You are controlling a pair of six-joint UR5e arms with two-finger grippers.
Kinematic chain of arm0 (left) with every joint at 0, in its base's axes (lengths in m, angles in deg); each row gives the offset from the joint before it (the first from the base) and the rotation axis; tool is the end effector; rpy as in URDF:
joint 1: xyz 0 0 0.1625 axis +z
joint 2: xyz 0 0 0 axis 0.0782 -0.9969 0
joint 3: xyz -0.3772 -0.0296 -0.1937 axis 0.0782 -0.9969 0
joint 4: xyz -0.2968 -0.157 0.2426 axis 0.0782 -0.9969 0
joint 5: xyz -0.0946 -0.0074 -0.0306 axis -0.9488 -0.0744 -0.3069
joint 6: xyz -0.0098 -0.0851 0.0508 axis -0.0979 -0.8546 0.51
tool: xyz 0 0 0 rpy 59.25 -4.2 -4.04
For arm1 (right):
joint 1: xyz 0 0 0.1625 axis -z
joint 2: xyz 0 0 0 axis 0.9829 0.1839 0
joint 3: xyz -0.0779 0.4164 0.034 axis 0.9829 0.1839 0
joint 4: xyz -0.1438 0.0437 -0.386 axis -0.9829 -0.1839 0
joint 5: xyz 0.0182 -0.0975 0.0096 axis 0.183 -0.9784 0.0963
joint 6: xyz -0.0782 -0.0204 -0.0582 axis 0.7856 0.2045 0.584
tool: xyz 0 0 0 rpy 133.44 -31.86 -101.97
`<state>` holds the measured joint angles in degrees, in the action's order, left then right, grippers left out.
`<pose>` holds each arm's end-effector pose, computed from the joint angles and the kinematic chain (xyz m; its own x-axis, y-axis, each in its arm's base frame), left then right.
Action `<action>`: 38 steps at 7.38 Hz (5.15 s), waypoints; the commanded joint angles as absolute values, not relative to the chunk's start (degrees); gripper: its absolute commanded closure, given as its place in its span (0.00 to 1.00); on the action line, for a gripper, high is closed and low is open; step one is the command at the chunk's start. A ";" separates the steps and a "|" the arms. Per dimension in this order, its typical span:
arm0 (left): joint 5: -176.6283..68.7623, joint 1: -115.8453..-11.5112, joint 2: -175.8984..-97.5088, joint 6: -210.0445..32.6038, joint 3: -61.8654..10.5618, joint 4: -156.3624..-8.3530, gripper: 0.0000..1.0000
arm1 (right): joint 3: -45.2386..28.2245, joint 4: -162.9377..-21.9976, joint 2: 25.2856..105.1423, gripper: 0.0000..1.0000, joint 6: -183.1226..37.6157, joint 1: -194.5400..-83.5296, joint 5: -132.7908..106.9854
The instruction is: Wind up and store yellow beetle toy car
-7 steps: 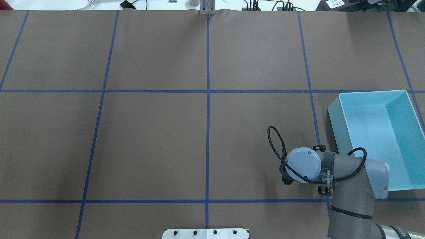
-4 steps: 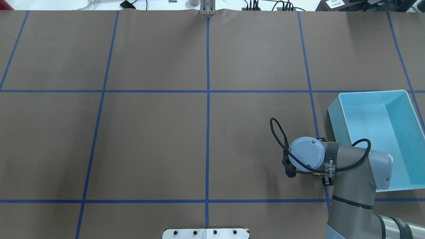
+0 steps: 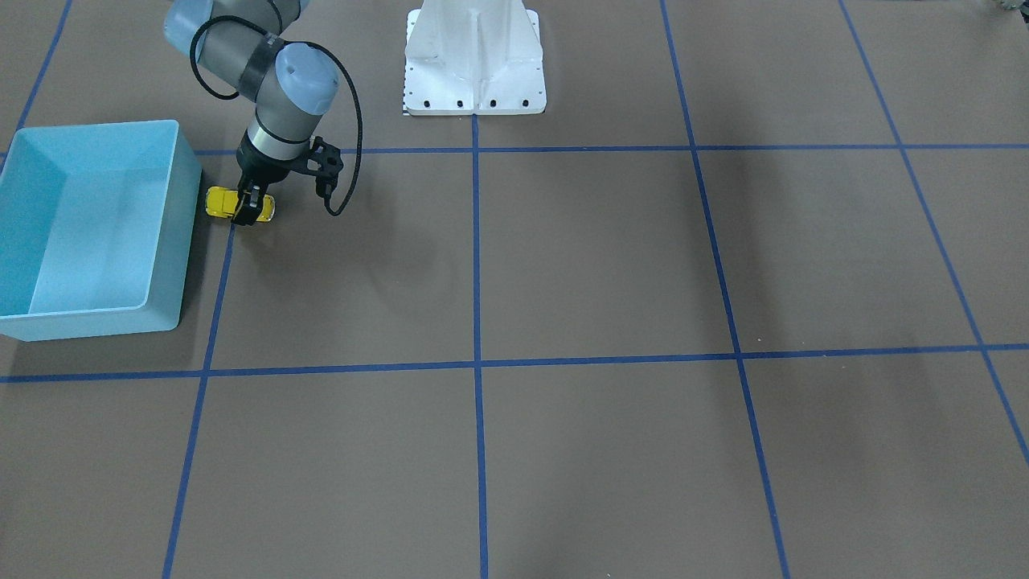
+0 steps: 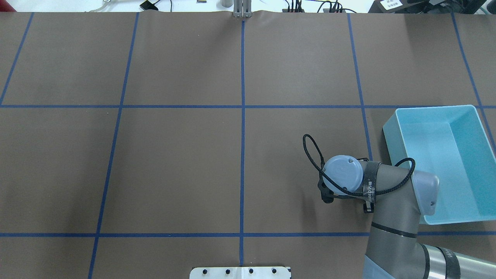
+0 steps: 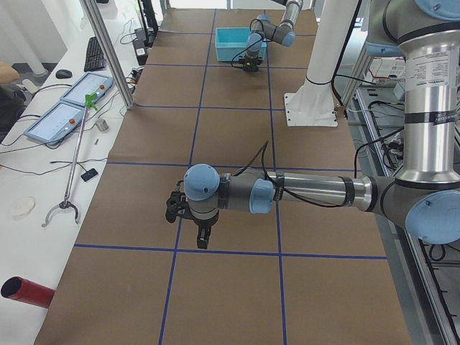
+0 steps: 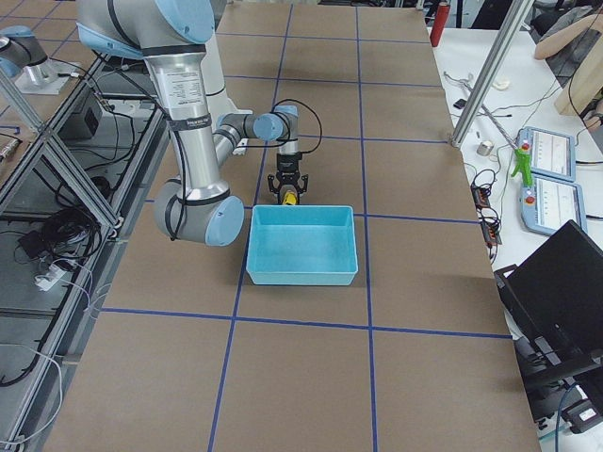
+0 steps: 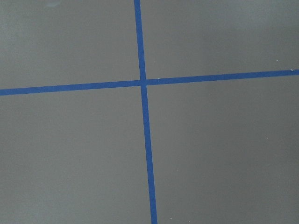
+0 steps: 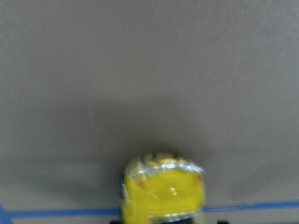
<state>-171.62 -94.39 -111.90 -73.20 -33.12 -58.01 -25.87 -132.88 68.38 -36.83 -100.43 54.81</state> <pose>-0.0571 -0.4583 0.6195 0.6530 0.0828 -0.7528 -0.0106 0.9949 0.1002 -0.4680 -0.3213 0.4117 0.0309 -0.9984 -0.0466 0.9851 0.0225 0.1702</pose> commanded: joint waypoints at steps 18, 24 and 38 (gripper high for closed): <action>-171.53 -94.48 -111.75 -73.20 -33.12 -58.01 0.00 | -33.90 -145.89 73.37 0.00 -23.56 -128.78 66.81; -171.53 -94.48 -111.75 -73.20 -33.12 -58.01 0.00 | -21.01 -138.94 70.56 0.00 -31.63 -153.53 84.88; -171.35 -94.48 -111.57 -73.20 -33.12 -58.01 0.00 | -1.73 -113.63 80.57 0.00 -56.43 -171.60 92.40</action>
